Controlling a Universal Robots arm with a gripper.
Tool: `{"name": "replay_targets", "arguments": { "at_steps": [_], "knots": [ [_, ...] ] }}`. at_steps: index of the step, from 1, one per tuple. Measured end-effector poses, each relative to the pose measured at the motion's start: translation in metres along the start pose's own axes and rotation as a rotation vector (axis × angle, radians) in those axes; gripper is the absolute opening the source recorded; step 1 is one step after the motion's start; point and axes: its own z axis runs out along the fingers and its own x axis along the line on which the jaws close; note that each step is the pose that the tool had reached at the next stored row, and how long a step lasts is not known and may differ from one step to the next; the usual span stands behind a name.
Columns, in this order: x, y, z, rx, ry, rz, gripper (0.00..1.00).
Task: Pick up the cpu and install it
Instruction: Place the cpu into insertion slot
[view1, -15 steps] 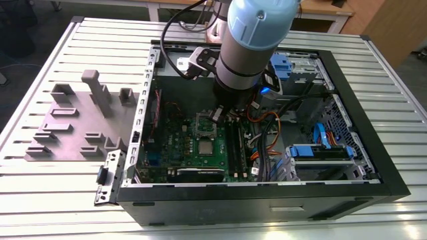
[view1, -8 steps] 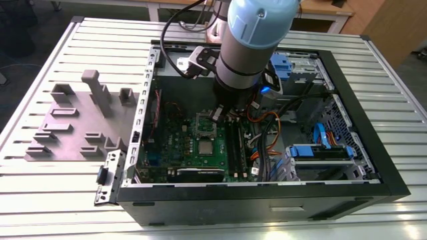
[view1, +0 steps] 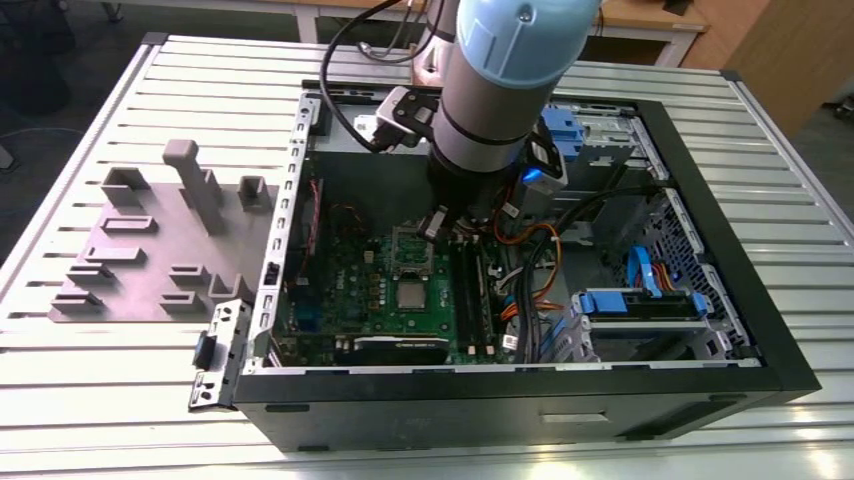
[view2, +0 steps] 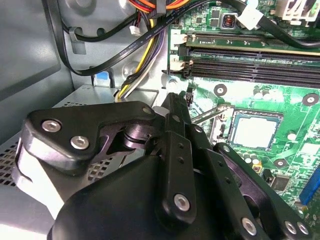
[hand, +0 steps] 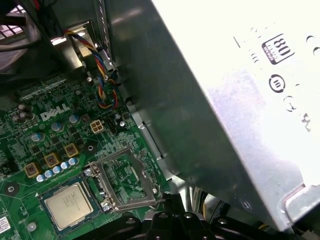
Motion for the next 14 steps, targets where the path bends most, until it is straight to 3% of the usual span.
{"name": "replay_targets", "arguments": {
  "at_steps": [14],
  "knots": [
    [-0.0013,0.0014,-0.0081,0.0003,0.0005,0.000,0.11]
  ]
}}
